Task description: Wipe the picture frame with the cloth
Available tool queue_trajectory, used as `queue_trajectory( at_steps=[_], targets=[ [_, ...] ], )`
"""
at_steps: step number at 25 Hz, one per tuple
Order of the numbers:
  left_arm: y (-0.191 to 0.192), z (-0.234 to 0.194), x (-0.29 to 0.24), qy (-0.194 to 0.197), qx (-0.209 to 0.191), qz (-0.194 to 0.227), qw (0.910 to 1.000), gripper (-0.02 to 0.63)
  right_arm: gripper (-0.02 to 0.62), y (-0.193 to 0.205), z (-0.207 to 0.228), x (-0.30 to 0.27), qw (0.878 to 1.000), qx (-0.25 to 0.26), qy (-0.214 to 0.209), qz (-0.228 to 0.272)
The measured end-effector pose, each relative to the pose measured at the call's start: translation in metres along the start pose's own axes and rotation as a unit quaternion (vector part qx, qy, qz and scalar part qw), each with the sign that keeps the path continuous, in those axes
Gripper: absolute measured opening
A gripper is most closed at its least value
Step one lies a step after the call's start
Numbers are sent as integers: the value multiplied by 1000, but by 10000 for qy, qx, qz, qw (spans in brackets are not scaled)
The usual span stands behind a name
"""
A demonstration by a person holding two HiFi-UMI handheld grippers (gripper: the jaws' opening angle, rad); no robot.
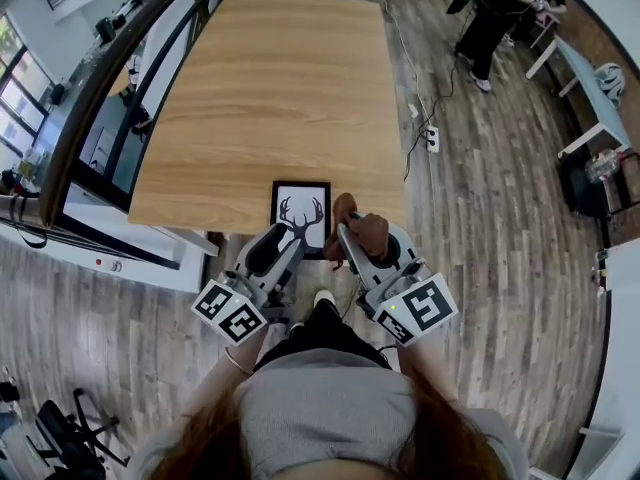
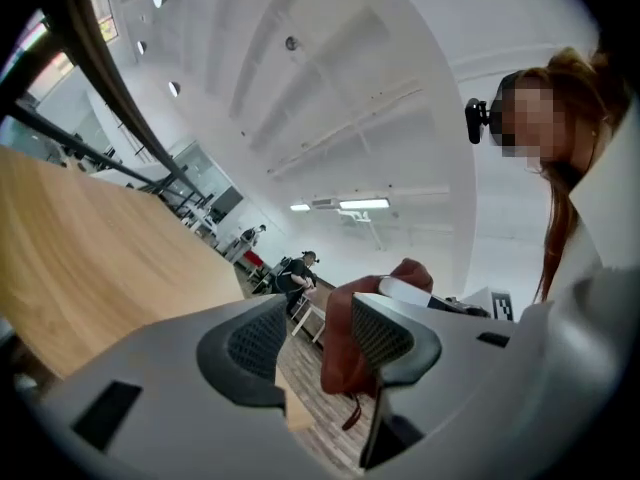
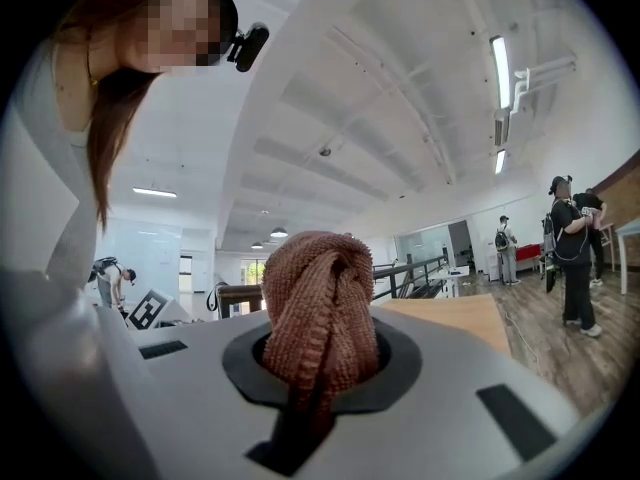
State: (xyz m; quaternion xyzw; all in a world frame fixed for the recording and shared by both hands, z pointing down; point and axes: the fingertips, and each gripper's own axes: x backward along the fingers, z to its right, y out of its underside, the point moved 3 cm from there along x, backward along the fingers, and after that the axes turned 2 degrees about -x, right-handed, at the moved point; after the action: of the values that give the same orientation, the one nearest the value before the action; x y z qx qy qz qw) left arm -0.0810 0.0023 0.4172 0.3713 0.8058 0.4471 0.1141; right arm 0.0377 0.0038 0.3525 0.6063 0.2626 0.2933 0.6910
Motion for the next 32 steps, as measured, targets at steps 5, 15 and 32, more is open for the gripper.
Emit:
queue_trajectory(
  at_steps=[5, 15, 32],
  targets=[
    [-26, 32, -26, 277, -672, 208, 9971, 207, 46, -25, -4, 6, 9989, 181, 245, 360],
    [-61, 71, -37, 409, -1461, 839, 9849, 6, 46, -46, -21, 11, 9962, 369, 542, 570],
    [-70, 88, -12, 607, -1879, 1148, 9736, 6, 45, -46, -55, 15, 9927, 436, 813, 781]
  ],
)
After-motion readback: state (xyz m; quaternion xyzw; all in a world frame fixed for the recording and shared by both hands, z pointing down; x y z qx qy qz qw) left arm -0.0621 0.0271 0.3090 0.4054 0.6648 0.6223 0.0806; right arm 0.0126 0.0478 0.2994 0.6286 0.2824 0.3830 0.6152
